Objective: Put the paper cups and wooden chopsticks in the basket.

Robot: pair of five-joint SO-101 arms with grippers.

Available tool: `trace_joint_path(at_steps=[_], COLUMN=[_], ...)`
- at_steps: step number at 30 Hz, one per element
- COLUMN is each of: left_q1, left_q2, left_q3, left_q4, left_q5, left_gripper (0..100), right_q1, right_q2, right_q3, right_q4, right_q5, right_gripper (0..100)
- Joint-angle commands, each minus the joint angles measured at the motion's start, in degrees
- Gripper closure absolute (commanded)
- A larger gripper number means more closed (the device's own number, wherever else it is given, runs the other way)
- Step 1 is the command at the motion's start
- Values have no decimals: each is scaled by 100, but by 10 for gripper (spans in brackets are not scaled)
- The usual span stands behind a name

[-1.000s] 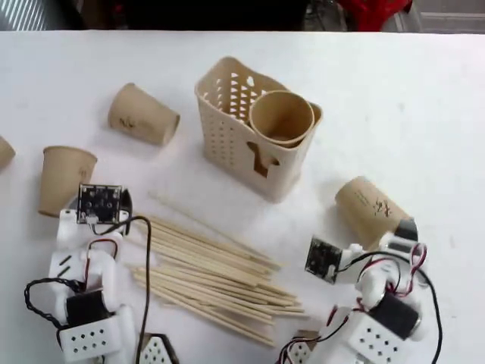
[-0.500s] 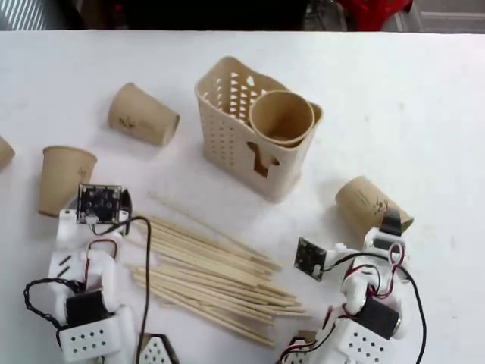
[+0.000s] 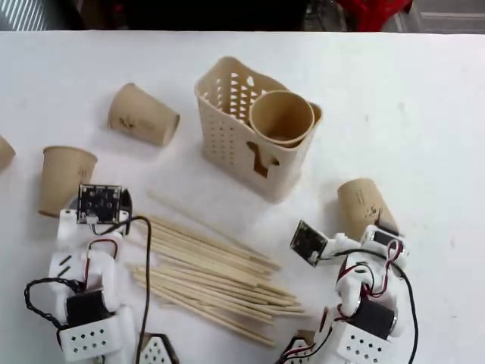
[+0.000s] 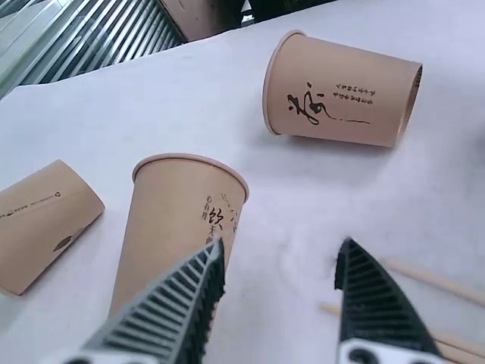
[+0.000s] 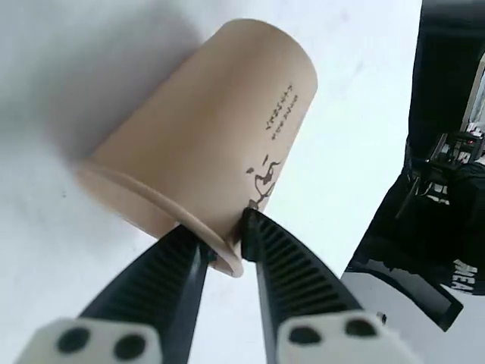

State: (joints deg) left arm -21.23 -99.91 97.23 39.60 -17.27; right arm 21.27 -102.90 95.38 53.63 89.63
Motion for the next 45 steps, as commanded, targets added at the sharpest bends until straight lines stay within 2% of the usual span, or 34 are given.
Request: trace_joint_path(at_steps=[1, 12, 16, 20, 26, 34, 40, 45], left_q1=[75, 75, 75, 75, 75, 75, 75, 75], left_q2=[-48, -48, -48, -48, -48, -48, -48, -48], left_q3=[0, 0, 0, 0, 0, 0, 0, 0], left_q4=[26, 26, 26, 26, 26, 26, 26, 18], left_q5=[44, 44, 44, 44, 44, 44, 44, 44], left_gripper=[756, 756, 756, 756, 756, 756, 756, 756], right_q1=[-66, -84, -66, -180, -1103, -2202, -2905, -3407], right_q2=[66, 312, 1288, 2668, 4778, 7152, 8690, 9675], right_q3=[-70, -2127, -3024, -4510, -7182, -11226, -13987, -15086], right_q4=[22, 1578, 1657, 2026, 3222, 4426, 4488, 4435], right_q5=[-466, -2576, -3516, -4607, -6233, -7842, -8695, -9037], right_gripper=[980, 980, 980, 980, 980, 980, 981, 981])
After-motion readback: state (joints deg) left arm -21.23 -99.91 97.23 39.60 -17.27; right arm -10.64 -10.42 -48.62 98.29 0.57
